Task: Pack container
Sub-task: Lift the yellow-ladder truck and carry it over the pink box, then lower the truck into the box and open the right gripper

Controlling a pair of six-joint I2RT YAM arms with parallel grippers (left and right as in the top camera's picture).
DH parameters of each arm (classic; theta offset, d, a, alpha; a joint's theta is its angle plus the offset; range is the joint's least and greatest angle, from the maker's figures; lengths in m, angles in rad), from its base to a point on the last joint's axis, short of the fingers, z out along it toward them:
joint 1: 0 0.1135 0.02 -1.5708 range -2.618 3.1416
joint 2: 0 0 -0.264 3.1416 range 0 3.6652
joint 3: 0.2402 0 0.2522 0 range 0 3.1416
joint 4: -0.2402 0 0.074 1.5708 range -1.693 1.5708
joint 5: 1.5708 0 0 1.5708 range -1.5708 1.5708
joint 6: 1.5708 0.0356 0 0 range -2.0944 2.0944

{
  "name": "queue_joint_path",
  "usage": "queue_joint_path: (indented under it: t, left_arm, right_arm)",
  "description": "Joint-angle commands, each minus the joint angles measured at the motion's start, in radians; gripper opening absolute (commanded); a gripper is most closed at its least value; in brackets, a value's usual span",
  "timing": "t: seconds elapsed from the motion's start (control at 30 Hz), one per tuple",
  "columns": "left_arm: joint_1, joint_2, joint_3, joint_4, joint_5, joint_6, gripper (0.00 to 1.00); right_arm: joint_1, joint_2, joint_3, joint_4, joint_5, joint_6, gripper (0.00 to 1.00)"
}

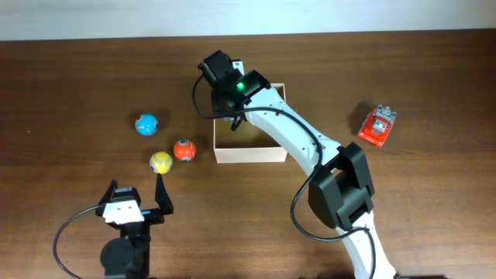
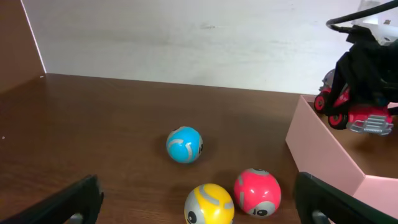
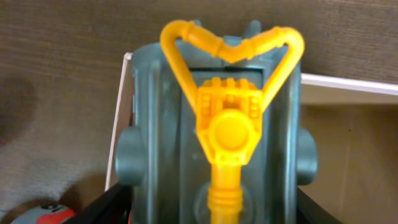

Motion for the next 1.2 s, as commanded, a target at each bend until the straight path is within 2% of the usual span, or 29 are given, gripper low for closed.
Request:
queue_joint_path:
  t: [0.0,0.57,0.63,0.73,1.17]
  left_arm:
    - [0.003,-0.008,-0.003,-0.001,0.011,0.016,0.99]
    - [0.003,-0.008,-0.003,-0.001,0.011,0.016,0.99]
    - [0.003,-0.008,-0.003,-0.001,0.011,0.016,0.99]
    - [0.003,-0.008,-0.003,-0.001,0.011,0.016,0.99]
    - [0.003,-0.008,-0.003,-0.001,0.011,0.016,0.99]
  right_arm:
    - [0.001,0.022,0.019,0.004,0.032,0.013,0.57]
    - [0.001,0.058,0.019,0.023,0.027,0.013,0.58]
    - [0.001,0.058,0.019,0.028,0.028,0.012,0.69]
    - [0.001,0.058,0.019,0.037,0.027,0.005,0.79]
    - [-0.004,0.052,0.022,0.027,0.027,-0.079,0.83]
